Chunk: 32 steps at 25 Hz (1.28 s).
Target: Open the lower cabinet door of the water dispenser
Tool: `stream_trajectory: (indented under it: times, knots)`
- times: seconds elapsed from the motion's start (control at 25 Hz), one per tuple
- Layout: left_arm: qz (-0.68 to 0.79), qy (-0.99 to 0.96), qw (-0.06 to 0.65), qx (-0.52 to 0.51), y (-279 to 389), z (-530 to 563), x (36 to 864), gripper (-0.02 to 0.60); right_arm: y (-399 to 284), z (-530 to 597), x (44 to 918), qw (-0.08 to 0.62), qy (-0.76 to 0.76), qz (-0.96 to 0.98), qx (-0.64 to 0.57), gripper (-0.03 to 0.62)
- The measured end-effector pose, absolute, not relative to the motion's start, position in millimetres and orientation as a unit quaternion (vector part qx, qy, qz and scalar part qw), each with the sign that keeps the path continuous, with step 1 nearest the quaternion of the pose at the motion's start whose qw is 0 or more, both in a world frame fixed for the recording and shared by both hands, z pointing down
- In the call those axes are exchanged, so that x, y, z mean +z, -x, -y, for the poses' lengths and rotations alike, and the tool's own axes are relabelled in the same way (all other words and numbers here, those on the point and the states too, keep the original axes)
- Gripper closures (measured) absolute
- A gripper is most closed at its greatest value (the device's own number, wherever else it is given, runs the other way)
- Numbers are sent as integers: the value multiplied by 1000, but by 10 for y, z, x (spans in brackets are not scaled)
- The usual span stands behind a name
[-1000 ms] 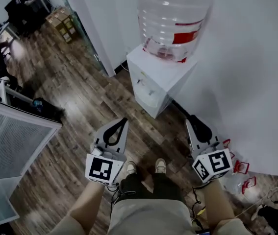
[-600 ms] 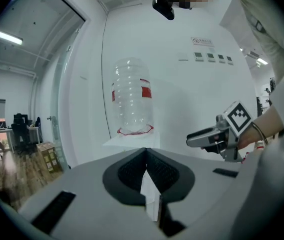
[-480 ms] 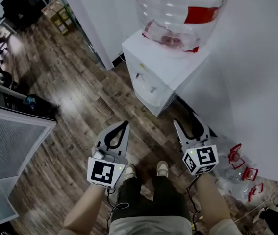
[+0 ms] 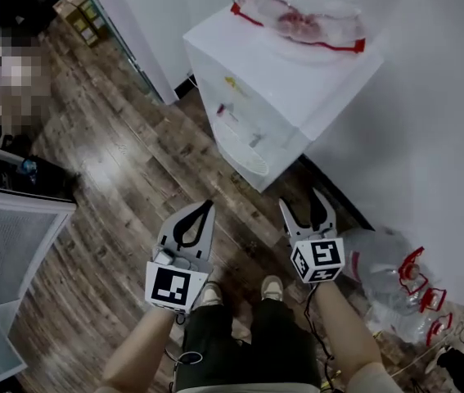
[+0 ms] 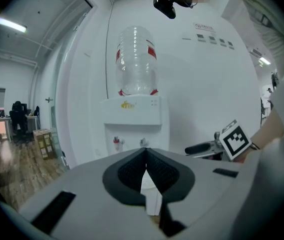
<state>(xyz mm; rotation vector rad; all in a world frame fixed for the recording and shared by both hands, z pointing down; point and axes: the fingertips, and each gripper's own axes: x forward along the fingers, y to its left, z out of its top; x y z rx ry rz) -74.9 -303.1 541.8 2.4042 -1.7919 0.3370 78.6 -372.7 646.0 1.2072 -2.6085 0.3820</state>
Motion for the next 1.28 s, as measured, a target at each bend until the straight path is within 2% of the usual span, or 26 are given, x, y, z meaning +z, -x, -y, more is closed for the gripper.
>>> stream_trajectory:
  times: [0.2, 0.8, 1.0, 1.12, 1.28]
  knots:
    - [584, -798, 80, 126, 782, 3167, 6181, 575, -697, 3867, 7240, 135, -420, 889, 127, 304]
    - [585, -796, 92, 124, 918, 3402, 7591, 575, -506, 4198, 8838, 148, -430, 882, 125, 304]
    - [595, -789, 98, 119, 1011, 3437, 7885, 575, -417, 4384, 9062, 139, -447, 876, 118, 304]
    - [601, -785, 103, 109, 1092, 3429, 7971, 575, -383, 4428, 9101, 125, -475, 862, 127, 342]
    - [603, -782, 110, 111, 1183, 3387, 8066, 575, -368, 4406, 9092, 107, -508, 841, 156, 358]
